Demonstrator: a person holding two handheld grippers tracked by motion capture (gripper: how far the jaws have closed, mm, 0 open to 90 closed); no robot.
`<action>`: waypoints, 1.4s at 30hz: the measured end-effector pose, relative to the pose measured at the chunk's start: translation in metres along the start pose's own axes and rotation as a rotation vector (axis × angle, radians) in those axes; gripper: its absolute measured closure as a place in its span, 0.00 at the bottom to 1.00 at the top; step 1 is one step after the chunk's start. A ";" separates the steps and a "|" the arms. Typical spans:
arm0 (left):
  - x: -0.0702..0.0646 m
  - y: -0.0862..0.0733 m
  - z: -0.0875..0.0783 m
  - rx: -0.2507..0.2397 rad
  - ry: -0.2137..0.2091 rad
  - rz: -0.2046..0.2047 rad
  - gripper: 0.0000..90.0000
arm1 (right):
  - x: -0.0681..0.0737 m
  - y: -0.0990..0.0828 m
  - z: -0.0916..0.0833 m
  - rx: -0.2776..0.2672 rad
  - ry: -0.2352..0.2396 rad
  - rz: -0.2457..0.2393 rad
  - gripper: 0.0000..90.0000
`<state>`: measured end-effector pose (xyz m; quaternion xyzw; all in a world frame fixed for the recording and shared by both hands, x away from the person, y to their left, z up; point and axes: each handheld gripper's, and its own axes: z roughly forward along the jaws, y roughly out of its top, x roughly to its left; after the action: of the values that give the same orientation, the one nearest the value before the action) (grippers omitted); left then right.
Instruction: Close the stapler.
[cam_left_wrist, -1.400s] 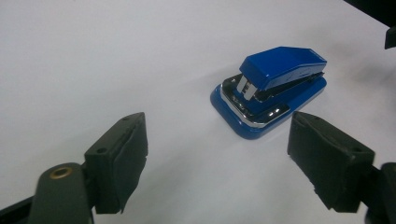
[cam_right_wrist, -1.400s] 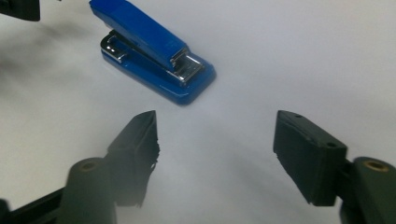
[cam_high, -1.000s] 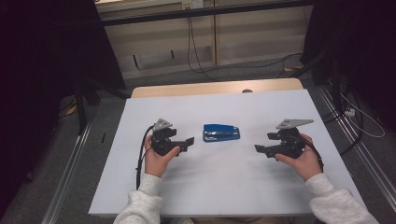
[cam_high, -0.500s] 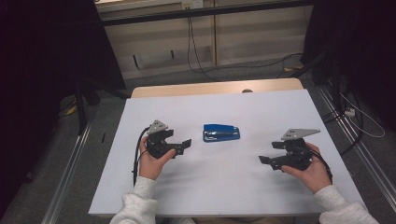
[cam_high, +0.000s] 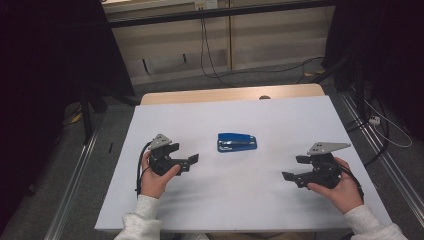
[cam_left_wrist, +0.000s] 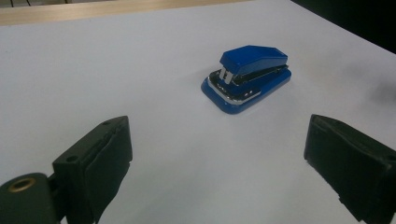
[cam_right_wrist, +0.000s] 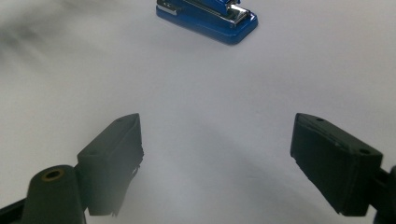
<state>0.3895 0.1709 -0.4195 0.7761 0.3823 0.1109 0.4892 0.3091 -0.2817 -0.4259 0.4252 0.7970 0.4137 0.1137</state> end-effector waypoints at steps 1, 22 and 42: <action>0.001 -0.001 -0.003 -0.008 0.003 -0.004 0.09 | 0.000 0.000 0.000 0.001 -0.002 -0.005 0.19; 0.010 -0.013 -0.032 -0.041 -0.002 0.007 0.08 | -0.001 -0.012 -0.015 -0.001 -0.035 0.013 0.19; 0.020 -0.038 -0.065 -0.037 0.037 -0.021 0.08 | 0.000 -0.009 -0.012 0.002 -0.026 -0.007 0.19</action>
<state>0.3491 0.2370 -0.4239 0.7607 0.3971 0.1271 0.4975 0.2975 -0.2908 -0.4255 0.4279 0.7974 0.4068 0.1248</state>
